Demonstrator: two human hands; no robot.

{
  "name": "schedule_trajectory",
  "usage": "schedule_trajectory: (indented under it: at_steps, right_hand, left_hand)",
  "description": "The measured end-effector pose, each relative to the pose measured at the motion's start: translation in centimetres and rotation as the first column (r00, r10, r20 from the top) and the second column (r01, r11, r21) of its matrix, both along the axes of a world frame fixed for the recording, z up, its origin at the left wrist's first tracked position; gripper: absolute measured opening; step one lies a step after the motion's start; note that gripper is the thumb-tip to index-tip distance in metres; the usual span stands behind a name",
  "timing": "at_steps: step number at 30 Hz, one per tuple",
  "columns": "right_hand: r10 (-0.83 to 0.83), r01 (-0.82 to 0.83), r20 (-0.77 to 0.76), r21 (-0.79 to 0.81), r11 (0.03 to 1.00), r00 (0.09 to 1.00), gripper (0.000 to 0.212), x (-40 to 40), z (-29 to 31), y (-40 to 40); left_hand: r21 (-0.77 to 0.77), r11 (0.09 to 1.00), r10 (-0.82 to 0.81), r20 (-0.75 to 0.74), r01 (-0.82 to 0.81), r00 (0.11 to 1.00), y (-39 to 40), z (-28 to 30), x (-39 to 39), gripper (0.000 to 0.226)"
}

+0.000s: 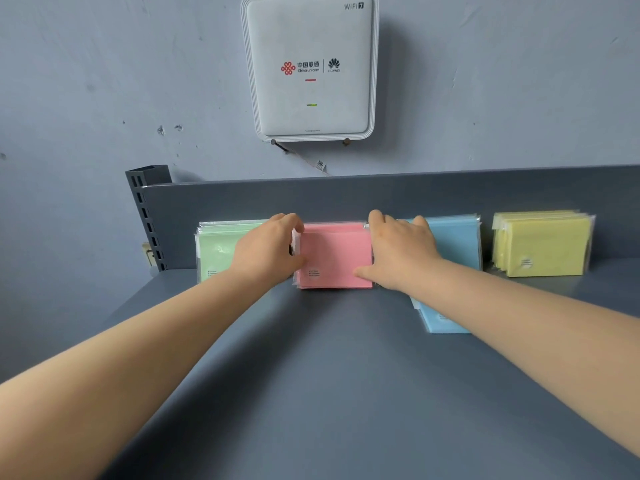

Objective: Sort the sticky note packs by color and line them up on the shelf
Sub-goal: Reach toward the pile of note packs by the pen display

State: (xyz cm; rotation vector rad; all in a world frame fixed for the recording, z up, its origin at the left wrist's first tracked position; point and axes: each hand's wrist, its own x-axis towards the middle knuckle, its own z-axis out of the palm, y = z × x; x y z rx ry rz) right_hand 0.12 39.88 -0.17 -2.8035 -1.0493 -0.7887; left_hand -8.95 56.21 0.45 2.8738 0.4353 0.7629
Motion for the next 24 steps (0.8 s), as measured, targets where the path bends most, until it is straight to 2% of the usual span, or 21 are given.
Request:
schedule_trajectory:
  at_steps: [3,7,10,12,14,16,18,21,24]
  right_hand:
    - [0.093,-0.092,-0.033,0.032,0.995,0.995,0.06,-0.3,1.0,-1.4]
    - [0.217,-0.191,-0.283,0.116,0.975,0.934,0.026,-0.3,2.7,-6.0]
    - [0.181,-0.163,-0.436,0.08,0.983,0.881,0.021,0.4,2.7,-10.0]
    - [0.102,-0.1,-0.52,0.032,0.994,0.848,0.026,1.2,2.2,-12.1]
    - [0.004,-0.024,-0.596,-0.027,0.999,0.803,0.044,1.7,1.7,-13.7]
    - [-0.078,0.013,-0.656,-0.102,0.995,0.751,0.064,2.0,1.4,-14.7]
    - [-0.105,0.001,-0.685,-0.15,0.989,0.721,0.076,2.3,0.9,-15.3]
    - [-0.078,0.014,-0.692,-0.097,0.995,0.718,0.068,2.8,0.3,-15.8]
    - [-0.068,0.046,-0.659,-0.051,0.998,0.749,0.063,2.9,0.0,-15.9]
  left_hand:
    - [0.064,0.998,-0.023,0.002,0.023,1.0,-0.8,0.4,-0.4,0.038]
    - [0.064,0.985,-0.157,-0.06,0.161,0.986,-3.7,0.6,-0.9,0.024]
    - [-0.042,0.961,-0.278,-0.174,0.275,0.945,-6.7,-0.4,-0.6,0.022]
    - [-0.152,0.928,-0.367,-0.22,0.34,0.904,-8.5,-1.4,0.1,0.026]
    - [-0.219,0.905,-0.414,-0.257,0.364,0.874,-10.0,-1.9,1.0,0.036]
    - [-0.26,0.902,-0.415,-0.297,0.345,0.86,-11.0,-1.9,1.7,0.051]
    - [-0.284,0.909,-0.395,-0.354,0.305,0.848,-11.7,-1.7,2.4,0.065]
    - [-0.271,0.919,-0.382,-0.433,0.286,0.817,-12.2,-1.3,3.1,0.064]
    - [-0.302,0.92,-0.364,-0.425,0.25,0.829,-12.2,-1.1,4.0,0.062]
